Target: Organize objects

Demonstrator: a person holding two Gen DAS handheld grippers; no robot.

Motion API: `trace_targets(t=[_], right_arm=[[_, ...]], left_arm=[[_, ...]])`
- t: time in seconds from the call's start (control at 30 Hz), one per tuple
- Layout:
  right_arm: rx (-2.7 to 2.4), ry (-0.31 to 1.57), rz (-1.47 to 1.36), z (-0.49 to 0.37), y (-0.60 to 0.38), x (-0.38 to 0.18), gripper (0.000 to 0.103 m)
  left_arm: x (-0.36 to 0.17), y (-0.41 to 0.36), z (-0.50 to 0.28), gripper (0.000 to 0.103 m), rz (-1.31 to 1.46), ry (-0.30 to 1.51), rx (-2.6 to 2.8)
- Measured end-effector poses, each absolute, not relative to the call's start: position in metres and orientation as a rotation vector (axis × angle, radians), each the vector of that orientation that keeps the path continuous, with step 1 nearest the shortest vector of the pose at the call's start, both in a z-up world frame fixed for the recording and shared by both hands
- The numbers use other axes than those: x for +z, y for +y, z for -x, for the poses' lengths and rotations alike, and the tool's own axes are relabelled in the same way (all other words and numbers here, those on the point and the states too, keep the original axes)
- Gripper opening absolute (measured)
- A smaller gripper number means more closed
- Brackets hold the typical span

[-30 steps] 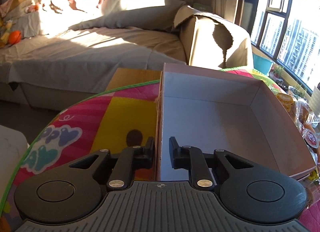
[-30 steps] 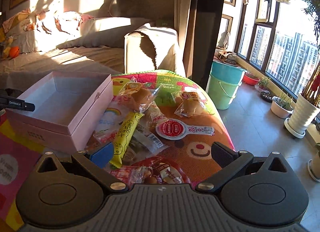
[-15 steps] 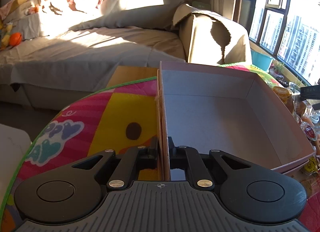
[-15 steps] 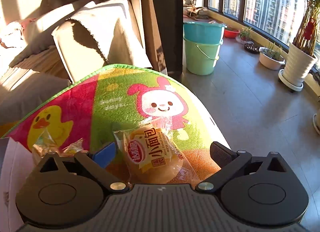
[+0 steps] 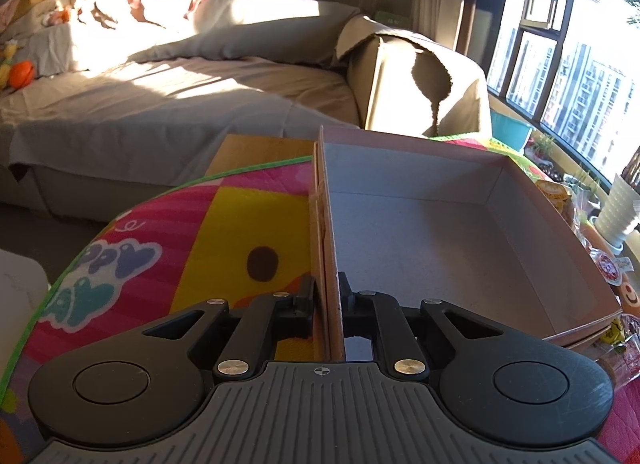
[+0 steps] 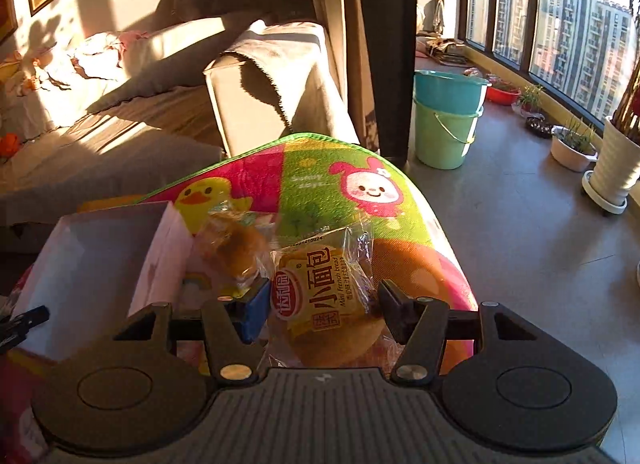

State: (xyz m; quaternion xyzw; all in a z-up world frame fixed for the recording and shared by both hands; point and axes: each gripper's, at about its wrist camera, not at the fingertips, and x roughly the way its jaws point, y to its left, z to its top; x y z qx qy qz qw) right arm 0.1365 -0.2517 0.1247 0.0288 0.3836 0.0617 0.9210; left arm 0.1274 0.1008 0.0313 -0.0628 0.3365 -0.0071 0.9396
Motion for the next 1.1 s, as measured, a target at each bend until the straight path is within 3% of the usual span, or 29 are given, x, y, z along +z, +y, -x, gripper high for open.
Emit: trace_targets(t=[0.2,0.37,0.47,0.53,0.6,0.87,1.1], right_arm=[[0.357,0.852,-0.060,-0.131,-0.176,0.136,0.058],[0.498,0.785,-0.133,-0.173,-0.102,0.148,0.059],[0.511,0.770,-0.203,-0.200,-0.071,0.148,0.074],[0.504,0.761,-0.192,-0.207,-0.063,0.146,0.074],[0.491,0.748,-0.172,-0.202,-0.068,0.146,0.075],[0.273,0.568,0.007,-0.136,-0.159,0.139,0.103],[0.118,0.645,0.155,-0.091,-0.211,0.091,0.103]], left_arm=[[0.032,0.101,-0.125,0.012,0.128,0.689,-0.018],[0.032,0.100,-0.124,0.012,0.122,0.693,-0.013],[0.034,0.098,-0.125,0.012,0.115,0.701,-0.010],[0.035,0.098,-0.125,0.012,0.117,0.705,-0.009],[0.035,0.098,-0.124,0.013,0.119,0.705,-0.012],[0.034,0.099,-0.123,0.013,0.139,0.703,-0.006],[0.033,0.102,-0.122,0.013,0.154,0.703,-0.009]])
